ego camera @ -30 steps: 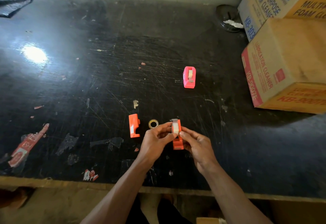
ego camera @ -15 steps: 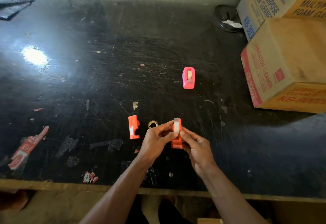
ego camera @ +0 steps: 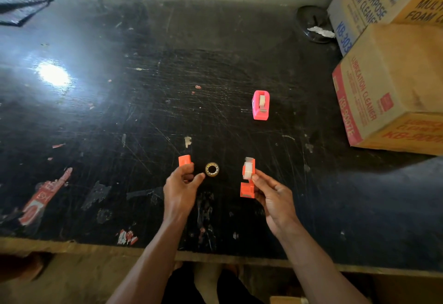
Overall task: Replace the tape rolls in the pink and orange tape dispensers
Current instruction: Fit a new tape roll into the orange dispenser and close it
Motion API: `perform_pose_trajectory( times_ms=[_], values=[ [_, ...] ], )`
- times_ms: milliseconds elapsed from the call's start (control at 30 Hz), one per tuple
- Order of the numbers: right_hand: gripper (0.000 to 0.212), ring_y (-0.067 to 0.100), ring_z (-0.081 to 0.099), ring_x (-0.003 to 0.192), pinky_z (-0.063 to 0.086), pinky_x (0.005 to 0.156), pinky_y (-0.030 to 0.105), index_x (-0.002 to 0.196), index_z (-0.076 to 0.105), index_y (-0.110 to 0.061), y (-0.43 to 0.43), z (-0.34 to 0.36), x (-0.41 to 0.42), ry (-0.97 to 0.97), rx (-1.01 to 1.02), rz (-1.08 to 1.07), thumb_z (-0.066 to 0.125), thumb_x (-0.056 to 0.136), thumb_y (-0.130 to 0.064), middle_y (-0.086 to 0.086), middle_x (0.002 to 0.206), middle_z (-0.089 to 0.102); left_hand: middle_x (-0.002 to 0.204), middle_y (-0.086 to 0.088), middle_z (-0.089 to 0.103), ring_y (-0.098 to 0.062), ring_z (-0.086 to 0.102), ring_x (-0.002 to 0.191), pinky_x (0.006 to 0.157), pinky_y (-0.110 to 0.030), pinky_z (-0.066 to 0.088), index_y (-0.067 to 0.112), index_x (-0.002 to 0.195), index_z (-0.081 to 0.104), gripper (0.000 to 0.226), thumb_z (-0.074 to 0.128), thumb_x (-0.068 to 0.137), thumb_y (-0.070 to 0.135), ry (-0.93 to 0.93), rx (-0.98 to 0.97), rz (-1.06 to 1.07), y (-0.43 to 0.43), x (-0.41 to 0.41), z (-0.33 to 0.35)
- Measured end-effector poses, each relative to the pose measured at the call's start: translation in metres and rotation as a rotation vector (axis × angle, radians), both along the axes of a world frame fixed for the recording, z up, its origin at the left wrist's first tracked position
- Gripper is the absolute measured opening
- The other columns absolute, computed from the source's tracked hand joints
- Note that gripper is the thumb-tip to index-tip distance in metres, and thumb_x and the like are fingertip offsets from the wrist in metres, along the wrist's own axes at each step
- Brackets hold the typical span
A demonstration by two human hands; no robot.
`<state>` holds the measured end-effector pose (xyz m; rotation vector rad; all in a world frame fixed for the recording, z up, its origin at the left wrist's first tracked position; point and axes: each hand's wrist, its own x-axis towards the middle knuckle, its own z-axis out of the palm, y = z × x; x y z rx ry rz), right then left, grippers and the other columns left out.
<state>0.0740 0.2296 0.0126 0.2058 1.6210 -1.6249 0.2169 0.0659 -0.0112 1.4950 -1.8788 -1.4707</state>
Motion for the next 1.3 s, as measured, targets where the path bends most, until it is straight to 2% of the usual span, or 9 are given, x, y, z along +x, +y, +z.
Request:
perform_pose_trajectory(
  times_ms=[267,367,467,733,867,1000,1100,1233,1300],
  values=[
    [0.027,0.02,0.073,0.11,0.055,0.102,0.045,0.119,0.075,-0.02,-0.001,-0.005,0.005,0.019,0.017,0.031,0.072,0.092,-0.016,0.0,0.108,0.081,0.142,-0.017,0.053,-0.028,0.065,0.118,0.093,-0.036,0.056,0.011,0.152,0.046,0.07,0.078,0.091,0.027,-0.227,-0.16,-0.016,-0.016,0.009,-0.015],
    [0.029,0.02,0.073,0.11,0.053,0.105,0.048,0.12,0.075,-0.019,-0.001,-0.006,0.005,0.03,0.025,0.046,0.073,0.092,-0.017,0.0,0.11,0.08,0.139,-0.015,0.053,-0.014,0.068,0.093,0.073,-0.021,0.057,0.018,0.154,0.043,0.065,0.071,0.096,0.02,-0.25,-0.18,-0.09,-0.015,0.009,-0.02],
    [0.027,0.019,0.073,0.109,0.052,0.106,0.049,0.119,0.075,-0.021,0.001,-0.006,0.004,0.036,0.03,0.051,0.073,0.092,-0.018,-0.001,0.108,0.081,0.129,-0.012,0.056,0.001,0.054,0.069,0.058,-0.011,0.043,0.021,0.157,0.041,0.06,0.064,0.101,0.013,-0.293,-0.214,-0.107,-0.014,0.008,-0.023],
    [0.023,0.017,0.074,0.106,0.053,0.105,0.047,0.114,0.075,-0.024,0.001,-0.005,0.004,0.045,0.026,0.063,0.071,0.093,-0.016,-0.003,0.105,0.081,0.115,-0.012,0.059,-0.019,0.066,0.087,0.078,-0.038,0.063,0.024,0.156,0.042,0.056,0.059,0.103,0.015,-0.336,-0.288,-0.17,-0.017,0.012,-0.031],
    [0.022,0.017,0.075,0.104,0.054,0.103,0.047,0.112,0.075,-0.026,0.0,-0.005,0.004,0.04,0.027,0.067,0.071,0.094,-0.016,-0.003,0.103,0.081,0.115,-0.011,0.061,-0.009,0.062,0.077,0.075,-0.026,0.059,0.029,0.153,0.045,0.053,0.059,0.104,0.017,-0.273,-0.257,-0.131,-0.014,0.007,-0.026],
    [0.02,0.015,0.076,0.099,0.057,0.1,0.044,0.11,0.076,-0.025,-0.003,-0.003,0.002,0.049,0.031,0.055,0.071,0.094,-0.015,-0.003,0.101,0.082,0.106,0.0,0.073,-0.008,0.07,0.093,0.088,-0.027,0.058,0.029,0.149,0.052,0.05,0.064,0.101,0.02,-0.106,-0.15,-0.133,0.001,-0.008,-0.009],
    [0.023,0.014,0.077,0.098,0.057,0.1,0.045,0.115,0.076,-0.022,-0.004,-0.002,-0.001,0.054,0.036,0.053,0.071,0.094,-0.015,-0.002,0.102,0.082,0.102,0.002,0.079,0.001,0.074,0.089,0.074,-0.008,0.051,0.032,0.148,0.053,0.051,0.065,0.1,0.02,0.03,0.052,-0.126,0.013,-0.021,0.005],
    [0.023,0.015,0.077,0.101,0.057,0.1,0.045,0.115,0.076,-0.022,-0.002,0.001,-0.006,0.066,0.032,0.05,0.071,0.093,-0.015,0.0,0.108,0.081,0.096,0.007,0.08,0.005,0.075,0.088,0.089,-0.025,0.05,0.037,0.145,0.054,0.049,0.064,0.101,0.019,0.173,0.212,-0.15,0.028,-0.031,0.021],
    [0.022,0.016,0.077,0.101,0.057,0.099,0.044,0.113,0.076,-0.023,-0.001,0.003,-0.009,0.065,0.027,0.046,0.07,0.094,-0.015,0.001,0.108,0.081,0.094,0.005,0.079,0.006,0.074,0.084,0.085,-0.024,0.052,0.038,0.143,0.056,0.048,0.063,0.101,0.016,0.224,0.26,-0.161,0.035,-0.034,0.026]
  ],
)
